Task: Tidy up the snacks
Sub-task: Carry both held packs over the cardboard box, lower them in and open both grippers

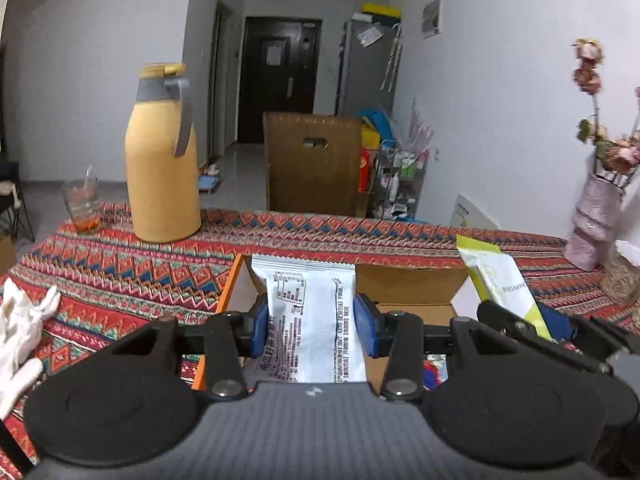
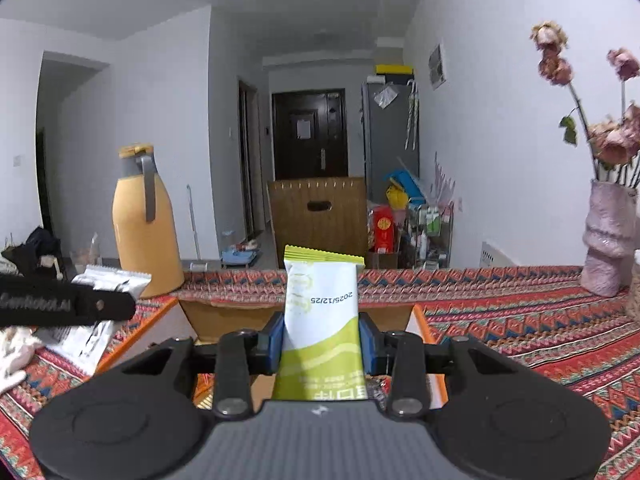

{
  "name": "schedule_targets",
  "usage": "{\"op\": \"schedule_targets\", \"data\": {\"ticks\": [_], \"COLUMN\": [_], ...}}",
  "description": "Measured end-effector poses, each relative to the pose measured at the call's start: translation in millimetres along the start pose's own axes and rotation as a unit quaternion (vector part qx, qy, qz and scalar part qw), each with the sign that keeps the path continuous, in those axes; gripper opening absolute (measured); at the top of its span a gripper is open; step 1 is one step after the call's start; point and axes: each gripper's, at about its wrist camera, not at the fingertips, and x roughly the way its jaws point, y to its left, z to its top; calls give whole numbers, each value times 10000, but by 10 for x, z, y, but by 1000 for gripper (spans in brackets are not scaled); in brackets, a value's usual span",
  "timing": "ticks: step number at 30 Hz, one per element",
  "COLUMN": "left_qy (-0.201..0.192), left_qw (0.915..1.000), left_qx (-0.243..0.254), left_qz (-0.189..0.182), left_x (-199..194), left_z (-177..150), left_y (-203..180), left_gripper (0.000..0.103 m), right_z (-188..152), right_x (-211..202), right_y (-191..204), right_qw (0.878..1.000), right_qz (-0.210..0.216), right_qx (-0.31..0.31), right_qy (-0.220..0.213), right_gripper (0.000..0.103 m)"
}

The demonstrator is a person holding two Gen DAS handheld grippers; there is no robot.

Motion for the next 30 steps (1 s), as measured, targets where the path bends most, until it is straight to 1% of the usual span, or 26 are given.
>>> {"op": "schedule_targets", "data": {"ticks": [4, 6, 10, 13, 17, 18, 19, 20, 21, 22, 23, 24, 25, 26, 27, 30], "left_qy": [42, 11, 295, 360, 347, 331, 319, 288, 217, 131, 70, 32, -10, -80, -102, -81], "left_qw": [9999, 9998, 9993, 9992, 9994, 9994, 9995, 9995, 9997, 9998, 9998, 9998, 9997, 9995, 9994, 9991], "left_qx": [-78, -98, -122, -108, -49, -61, -84, -109, -126, -133, -148, -177, -207, -238, -263, -326], "left_qz": [55, 166, 172, 131, 34, 16, -10, -12, 20, 51, 61, 76, 110, 168, 207, 244], "left_x": [215, 313, 519, 554, 540, 523, 508, 482, 455, 423, 395, 366, 349, 324, 310, 308], "left_z": [-71, -150, -206, -247, -279, -283, -284, -281, -277, -274, -271, -268, -260, -257, -253, -234], "left_y": [59, 96, 162, 167, 140, 140, 149, 149, 153, 155, 159, 162, 171, 175, 183, 203], "left_gripper": [44, 44, 44, 44, 46, 47, 56, 69, 74, 83, 90, 95, 103, 103, 103, 103], "right_z": [-122, -177, -236, -265, -288, -290, -289, -283, -274, -271, -264, -258, -253, -250, -243, -237], "right_x": [222, 296, 395, 440, 451, 442, 432, 412, 404, 384, 367, 349, 328, 307, 294, 230], "right_y": [-42, -79, -125, -106, -95, -102, -104, -111, -128, -146, -163, -182, -200, -218, -228, -241], "right_qw": [9998, 9995, 9989, 9986, 9984, 9984, 9984, 9985, 9984, 9984, 9984, 9984, 9983, 9982, 9980, 9977], "right_qz": [-42, -66, -85, -95, -91, -91, -91, -112, -124, -141, -163, -190, -214, -228, -244, -310], "right_qx": [115, 168, 241, 206, 182, 195, 209, 223, 251, 299, 331, 364, 413, 453, 494, 539], "right_qy": [172, 254, 392, 470, 527, 529, 520, 493, 484, 454, 421, 390, 349, 321, 308, 254], "right_gripper": [37, 37, 37, 37, 39, 39, 38, 45, 58, 66, 80, 91, 94, 100, 103, 103]}}
